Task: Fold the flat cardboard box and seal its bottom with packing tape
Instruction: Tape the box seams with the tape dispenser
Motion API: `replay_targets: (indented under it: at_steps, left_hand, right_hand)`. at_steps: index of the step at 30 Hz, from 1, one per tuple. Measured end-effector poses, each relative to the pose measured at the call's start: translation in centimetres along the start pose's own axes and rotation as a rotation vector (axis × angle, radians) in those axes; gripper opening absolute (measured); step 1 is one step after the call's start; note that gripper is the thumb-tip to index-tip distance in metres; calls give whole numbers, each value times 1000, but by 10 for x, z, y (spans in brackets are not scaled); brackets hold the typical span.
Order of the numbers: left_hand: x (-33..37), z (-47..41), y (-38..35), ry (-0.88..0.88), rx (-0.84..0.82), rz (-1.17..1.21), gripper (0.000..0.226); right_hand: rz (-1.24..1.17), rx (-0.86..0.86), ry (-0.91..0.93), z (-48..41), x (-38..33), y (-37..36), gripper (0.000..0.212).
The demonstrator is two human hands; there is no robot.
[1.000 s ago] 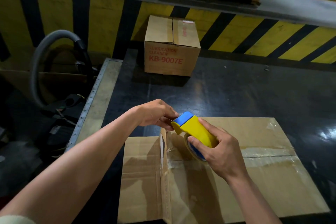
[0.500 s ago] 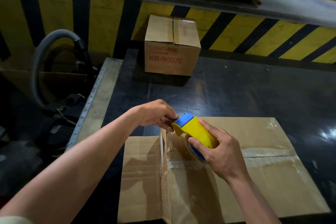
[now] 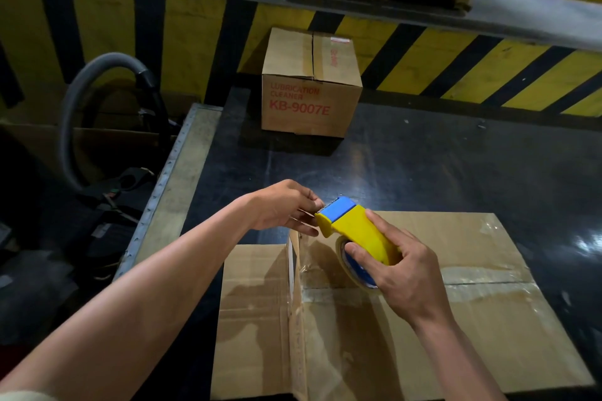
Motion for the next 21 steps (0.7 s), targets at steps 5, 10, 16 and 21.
replay_targets:
  at_steps: [5, 10, 16, 21]
  left_hand:
    - [-2, -2, 1, 21, -15, 4, 20]
    - [-2, -8, 10, 2, -33, -112, 23]
    - [18, -15, 11, -122, 29, -364, 14]
    - [30, -23, 9, -222, 64, -452, 17]
  right_hand:
    - [-18, 6, -5, 1, -4, 2, 75]
    - [-11, -7, -28, 3, -8, -2, 76]
    - [-10, 9, -74, 7, -11, -7, 72]
    - [-6, 45, -115, 11, -14, -7, 69]
Point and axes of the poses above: each hand's wrist, its own z-axis away from the middle knuckle, its own y-axis out of the back of the hand, x = y × z, the point moved 9 cm from there along -z, towards the middle knuckle, and after that the axes turned 9 degrees about -y, right-handed, at the moved point
